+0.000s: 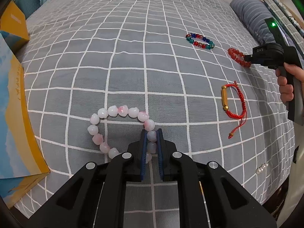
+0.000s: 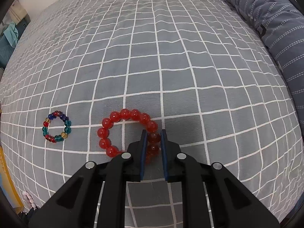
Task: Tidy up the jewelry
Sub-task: 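Grasp the pink-white bead bracelet with left tool while right tool grasps red bead bracelet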
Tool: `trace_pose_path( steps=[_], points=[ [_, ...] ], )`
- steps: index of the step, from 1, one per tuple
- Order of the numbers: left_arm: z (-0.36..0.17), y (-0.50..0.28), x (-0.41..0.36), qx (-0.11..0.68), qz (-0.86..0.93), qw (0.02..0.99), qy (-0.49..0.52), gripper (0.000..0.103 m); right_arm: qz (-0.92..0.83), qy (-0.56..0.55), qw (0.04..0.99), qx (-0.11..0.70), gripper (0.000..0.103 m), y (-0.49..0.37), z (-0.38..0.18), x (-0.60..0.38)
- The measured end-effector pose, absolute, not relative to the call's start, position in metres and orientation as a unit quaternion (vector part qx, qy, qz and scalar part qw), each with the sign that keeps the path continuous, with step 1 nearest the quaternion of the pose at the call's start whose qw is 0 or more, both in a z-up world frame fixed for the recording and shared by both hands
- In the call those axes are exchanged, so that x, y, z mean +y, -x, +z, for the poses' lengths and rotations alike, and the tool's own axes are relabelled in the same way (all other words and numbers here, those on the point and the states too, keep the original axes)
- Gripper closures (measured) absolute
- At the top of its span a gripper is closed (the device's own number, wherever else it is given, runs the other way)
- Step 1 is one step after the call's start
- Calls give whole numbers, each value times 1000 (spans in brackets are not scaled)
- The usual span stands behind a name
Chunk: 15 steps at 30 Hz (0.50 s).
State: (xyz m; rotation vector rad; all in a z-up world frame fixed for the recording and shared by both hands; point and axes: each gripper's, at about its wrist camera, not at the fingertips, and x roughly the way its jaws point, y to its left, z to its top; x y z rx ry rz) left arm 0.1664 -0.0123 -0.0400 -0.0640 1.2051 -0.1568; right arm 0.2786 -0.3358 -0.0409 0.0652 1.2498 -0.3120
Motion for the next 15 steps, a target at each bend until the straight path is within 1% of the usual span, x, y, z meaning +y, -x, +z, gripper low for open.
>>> trace_pose_path(
  steps=[15],
  points=[
    [-10, -164, -9, 546, -77, 834, 24, 93, -130, -26, 815, 564, 90, -265, -14, -322]
  ],
)
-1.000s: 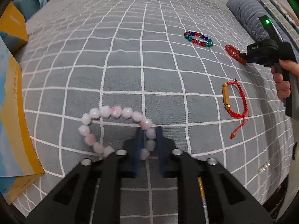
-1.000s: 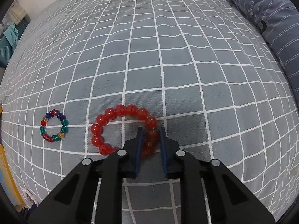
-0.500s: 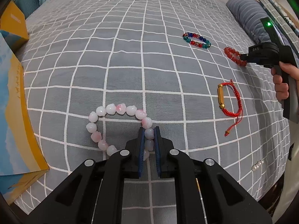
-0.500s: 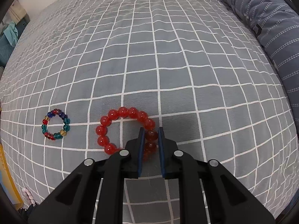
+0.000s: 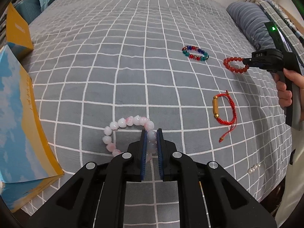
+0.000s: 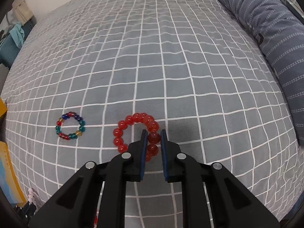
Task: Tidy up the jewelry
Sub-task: 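Grasp the pink-white bead bracelet with left tool while right tool grasps red bead bracelet, then carry both held bracelets over the open white box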
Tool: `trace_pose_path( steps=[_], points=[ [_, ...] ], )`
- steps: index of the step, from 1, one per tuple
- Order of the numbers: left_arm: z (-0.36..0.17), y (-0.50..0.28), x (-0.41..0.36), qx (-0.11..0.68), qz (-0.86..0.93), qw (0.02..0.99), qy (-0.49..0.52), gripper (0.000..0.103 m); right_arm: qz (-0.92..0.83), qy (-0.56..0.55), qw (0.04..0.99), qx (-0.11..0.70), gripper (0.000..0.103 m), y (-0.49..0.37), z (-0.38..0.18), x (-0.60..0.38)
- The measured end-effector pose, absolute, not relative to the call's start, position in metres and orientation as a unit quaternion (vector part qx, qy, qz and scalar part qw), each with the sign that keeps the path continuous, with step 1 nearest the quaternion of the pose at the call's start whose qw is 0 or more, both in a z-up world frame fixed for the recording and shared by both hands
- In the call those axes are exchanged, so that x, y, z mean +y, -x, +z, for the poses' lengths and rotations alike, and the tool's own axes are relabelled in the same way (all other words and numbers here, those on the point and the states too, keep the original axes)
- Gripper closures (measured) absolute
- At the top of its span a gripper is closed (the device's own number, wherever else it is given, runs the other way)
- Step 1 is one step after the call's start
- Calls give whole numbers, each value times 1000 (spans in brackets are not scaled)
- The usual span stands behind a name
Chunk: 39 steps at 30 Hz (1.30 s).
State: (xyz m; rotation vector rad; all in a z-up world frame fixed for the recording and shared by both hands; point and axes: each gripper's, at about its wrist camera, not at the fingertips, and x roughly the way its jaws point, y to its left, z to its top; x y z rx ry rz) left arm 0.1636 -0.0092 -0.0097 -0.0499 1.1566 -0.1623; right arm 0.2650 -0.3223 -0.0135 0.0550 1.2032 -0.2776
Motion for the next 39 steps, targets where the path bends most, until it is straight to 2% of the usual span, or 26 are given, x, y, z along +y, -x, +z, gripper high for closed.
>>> trace_pose_path(
  steps=[18, 39],
  points=[
    [25, -168, 2, 527, -73, 846, 23, 93, -96, -20, 837, 539, 90, -249, 29, -291],
    [93, -188, 25, 487, -44, 872, 10, 93, -60, 5, 860, 506, 90, -225, 78, -244]
  ],
)
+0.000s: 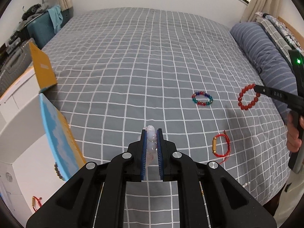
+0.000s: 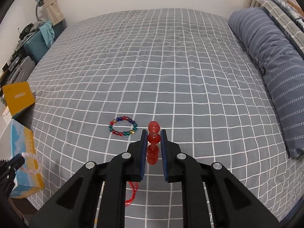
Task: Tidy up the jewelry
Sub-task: 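Carry both held bracelets over the open white box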
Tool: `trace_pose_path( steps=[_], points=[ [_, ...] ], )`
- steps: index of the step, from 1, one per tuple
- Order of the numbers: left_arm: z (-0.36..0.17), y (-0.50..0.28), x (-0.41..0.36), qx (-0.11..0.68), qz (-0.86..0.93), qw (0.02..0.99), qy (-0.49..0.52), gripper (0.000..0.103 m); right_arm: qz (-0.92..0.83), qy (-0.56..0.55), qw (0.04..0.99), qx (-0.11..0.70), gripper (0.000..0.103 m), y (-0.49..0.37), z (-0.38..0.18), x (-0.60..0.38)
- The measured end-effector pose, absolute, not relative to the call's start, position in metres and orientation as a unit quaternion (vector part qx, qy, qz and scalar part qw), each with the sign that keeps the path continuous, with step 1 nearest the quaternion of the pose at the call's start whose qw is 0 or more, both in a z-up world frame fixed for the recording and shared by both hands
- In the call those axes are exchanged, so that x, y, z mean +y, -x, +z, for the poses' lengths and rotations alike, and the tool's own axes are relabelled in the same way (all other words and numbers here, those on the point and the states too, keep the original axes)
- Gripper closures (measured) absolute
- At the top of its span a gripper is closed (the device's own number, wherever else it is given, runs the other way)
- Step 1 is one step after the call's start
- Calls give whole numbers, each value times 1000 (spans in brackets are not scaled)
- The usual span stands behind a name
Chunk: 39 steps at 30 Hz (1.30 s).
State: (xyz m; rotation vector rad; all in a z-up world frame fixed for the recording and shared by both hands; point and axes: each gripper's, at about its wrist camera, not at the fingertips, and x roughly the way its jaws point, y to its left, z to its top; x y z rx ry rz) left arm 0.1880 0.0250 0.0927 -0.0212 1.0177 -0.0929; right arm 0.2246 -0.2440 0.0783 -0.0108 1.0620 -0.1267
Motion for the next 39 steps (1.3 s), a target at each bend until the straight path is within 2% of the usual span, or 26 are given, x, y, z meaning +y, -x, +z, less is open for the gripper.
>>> trace_pose_path(
  steps=[25, 39],
  points=[
    [158, -149, 133, 443, 32, 895, 48, 93, 83, 73, 884, 454, 90, -213, 122, -63],
    [166, -105, 208, 424, 105, 896, 78, 93, 203, 91, 870, 439, 90, -184, 127, 72]
  ],
)
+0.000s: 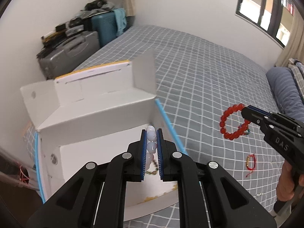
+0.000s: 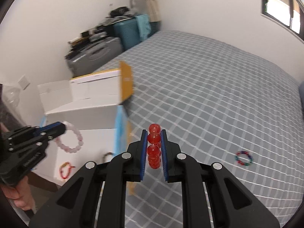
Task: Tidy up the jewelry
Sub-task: 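Carry both held bracelets over the open white box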
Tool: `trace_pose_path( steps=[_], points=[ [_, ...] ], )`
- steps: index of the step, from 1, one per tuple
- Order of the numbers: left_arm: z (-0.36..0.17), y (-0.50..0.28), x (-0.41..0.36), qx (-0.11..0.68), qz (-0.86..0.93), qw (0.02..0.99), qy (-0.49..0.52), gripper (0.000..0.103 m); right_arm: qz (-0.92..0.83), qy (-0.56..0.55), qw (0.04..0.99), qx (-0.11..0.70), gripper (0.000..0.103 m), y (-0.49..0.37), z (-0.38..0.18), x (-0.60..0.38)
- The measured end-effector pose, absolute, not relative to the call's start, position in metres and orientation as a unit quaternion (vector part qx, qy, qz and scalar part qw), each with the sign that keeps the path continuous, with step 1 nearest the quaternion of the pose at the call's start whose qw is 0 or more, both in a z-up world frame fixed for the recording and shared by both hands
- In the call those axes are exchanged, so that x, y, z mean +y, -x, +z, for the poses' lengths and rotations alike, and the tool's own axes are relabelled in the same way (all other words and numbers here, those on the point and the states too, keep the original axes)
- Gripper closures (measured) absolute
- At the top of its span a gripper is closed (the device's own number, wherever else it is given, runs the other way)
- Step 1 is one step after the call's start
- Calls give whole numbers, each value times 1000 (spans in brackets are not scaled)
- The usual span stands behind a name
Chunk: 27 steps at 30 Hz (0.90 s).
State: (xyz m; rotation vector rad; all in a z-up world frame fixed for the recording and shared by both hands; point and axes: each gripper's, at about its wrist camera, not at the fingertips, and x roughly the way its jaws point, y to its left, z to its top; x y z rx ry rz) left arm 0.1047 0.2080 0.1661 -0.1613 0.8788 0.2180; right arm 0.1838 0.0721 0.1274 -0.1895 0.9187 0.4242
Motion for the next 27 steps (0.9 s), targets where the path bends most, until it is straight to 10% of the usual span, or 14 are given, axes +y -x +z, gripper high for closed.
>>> trace_pose_path(
  steps=[27],
  points=[
    [68, -41, 308, 464, 184, 853, 152, 93, 281, 130, 811, 496, 90, -140, 15, 195]
  ],
)
